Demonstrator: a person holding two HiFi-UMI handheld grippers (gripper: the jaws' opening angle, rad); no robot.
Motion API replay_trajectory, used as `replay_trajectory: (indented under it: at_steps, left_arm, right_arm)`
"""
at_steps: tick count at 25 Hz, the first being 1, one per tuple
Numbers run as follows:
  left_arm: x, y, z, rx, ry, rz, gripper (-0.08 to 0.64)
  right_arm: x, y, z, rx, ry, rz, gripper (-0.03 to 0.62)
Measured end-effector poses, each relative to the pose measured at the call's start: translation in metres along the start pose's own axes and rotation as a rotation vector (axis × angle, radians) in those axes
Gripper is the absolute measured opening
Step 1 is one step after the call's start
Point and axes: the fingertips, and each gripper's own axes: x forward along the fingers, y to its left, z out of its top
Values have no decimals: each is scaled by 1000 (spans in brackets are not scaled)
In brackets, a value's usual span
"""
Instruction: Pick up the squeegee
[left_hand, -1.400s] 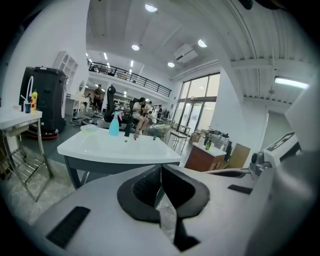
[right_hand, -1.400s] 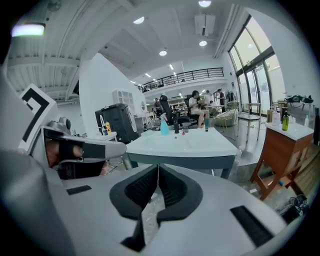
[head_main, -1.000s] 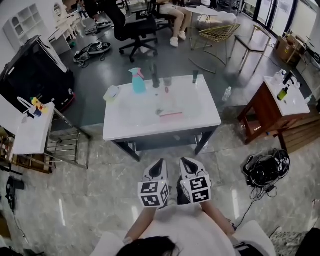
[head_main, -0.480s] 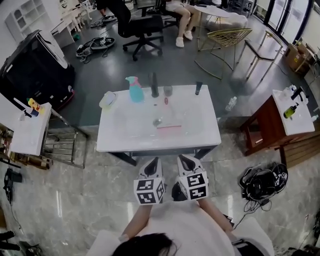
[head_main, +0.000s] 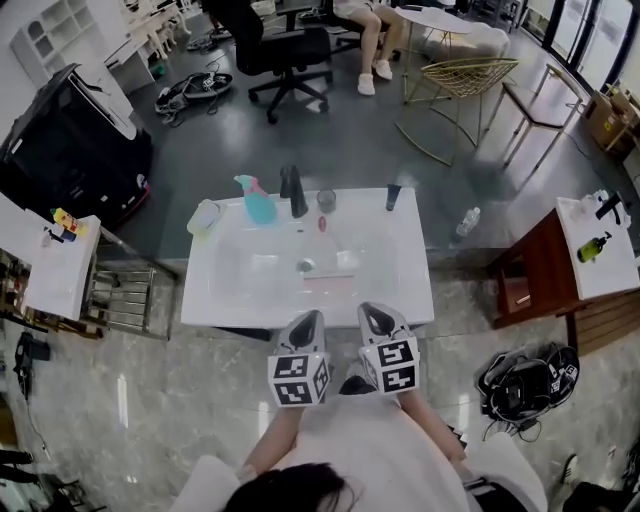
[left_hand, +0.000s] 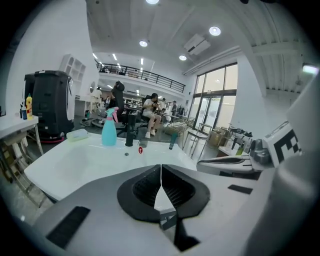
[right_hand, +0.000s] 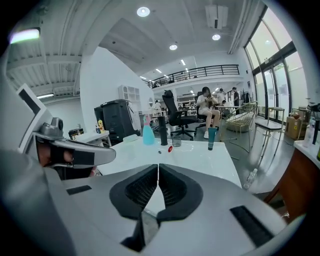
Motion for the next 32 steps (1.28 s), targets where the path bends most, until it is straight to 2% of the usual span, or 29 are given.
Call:
replay_trajectory:
  at_steps: [4,13,22,27,32]
  left_arm:
    - [19,-8,4,11,8,10,28]
    - [43,-12,13,5,13,38,28]
    - [60,-11,19,17,14,47,28]
    - [68,2,21,10,21,60,28]
    - [83,17,32,5,20,56,28]
  right_arm:
    - [15,-17,3,-2,7,34,29]
    - [38,-24,8,-5,32,130,29]
    - [52,-30,8,19,37,149,29]
    - [65,-31,13,59,34,158,29]
    - [84,-33,21,55,52,159,29]
